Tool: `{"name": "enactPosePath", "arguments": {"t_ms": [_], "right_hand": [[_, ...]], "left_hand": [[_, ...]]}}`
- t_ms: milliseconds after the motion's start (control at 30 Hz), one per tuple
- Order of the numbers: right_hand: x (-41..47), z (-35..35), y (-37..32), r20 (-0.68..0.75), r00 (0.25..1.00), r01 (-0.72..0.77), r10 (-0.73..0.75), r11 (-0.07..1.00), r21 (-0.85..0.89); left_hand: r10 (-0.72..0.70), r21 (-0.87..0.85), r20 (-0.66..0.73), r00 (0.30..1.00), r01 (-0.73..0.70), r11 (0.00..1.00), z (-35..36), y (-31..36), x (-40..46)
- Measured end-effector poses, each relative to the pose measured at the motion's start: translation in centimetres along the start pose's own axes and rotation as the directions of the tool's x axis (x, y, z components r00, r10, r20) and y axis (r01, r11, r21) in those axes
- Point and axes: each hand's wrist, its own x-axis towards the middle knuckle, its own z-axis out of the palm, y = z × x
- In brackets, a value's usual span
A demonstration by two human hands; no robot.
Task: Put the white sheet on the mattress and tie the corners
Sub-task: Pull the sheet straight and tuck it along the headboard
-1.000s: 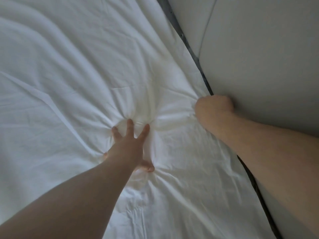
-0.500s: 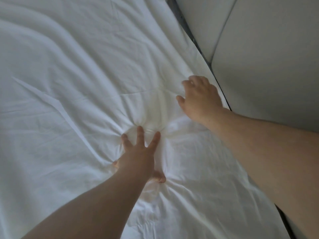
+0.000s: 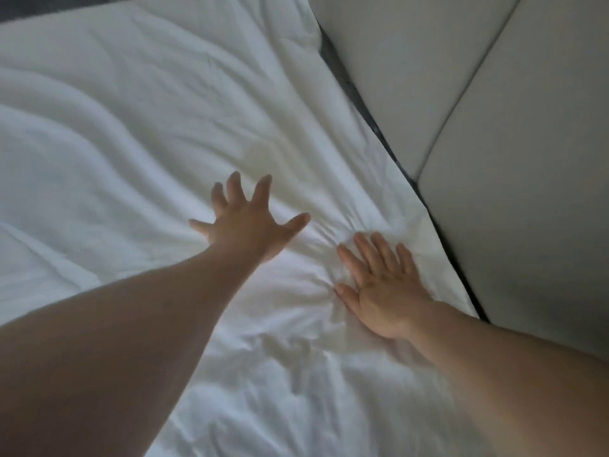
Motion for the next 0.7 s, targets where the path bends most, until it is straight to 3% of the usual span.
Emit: {"name": "enactPosePath", "arguments": {"t_ms": [67, 167, 267, 367, 467, 567, 700], "right_hand": [[0.0, -1.4, -0.2, 0.081, 0.997, -0.009, 0.009, 1.000, 0.002], [0.9, -4.9, -0.9, 0.148, 0.989, 0.017, -0.005, 0.997, -0.075], [4.1, -9.3, -1.9, -0.096, 0.994, 0.040, -0.053, 0.990, -0.138], [9.6, -12.5, -1.3, -0.437, 0.874, -0.075, 0.212, 0.948, 0.309], [16.5, -15.4, 0.7, -0.582, 0.731, -0.056, 0.356, 0.882, 0.468], [22.1, -19.3, 1.4, -0.550, 0.727, -0.063, 0.412, 0.837, 0.543], [27.2, -21.8, 1.6, -0.462, 0.749, -0.237, 0.475, 0.843, 0.482]], "left_hand": [[0.080, 0.103, 0.006, 0.997, -0.080, 0.991, 1.8, -0.3, 2.8], [0.145, 0.179, -0.152, 0.978, -0.117, 0.977, 5.7, -1.6, 3.3], [0.155, 0.164, -0.195, 0.969, -0.123, 0.979, 6.9, -1.9, 3.8], [0.160, 0.157, -0.198, 0.967, -0.130, 0.979, 7.0, -1.8, 4.1], [0.171, 0.172, -0.169, 0.971, -0.142, 0.975, 7.7, -2.2, 4.8], [0.180, 0.189, -0.169, 0.969, -0.147, 0.971, 7.8, -2.5, 5.9], [0.206, 0.199, -0.178, 0.962, -0.169, 0.965, 8.1, -2.5, 5.9]]}}
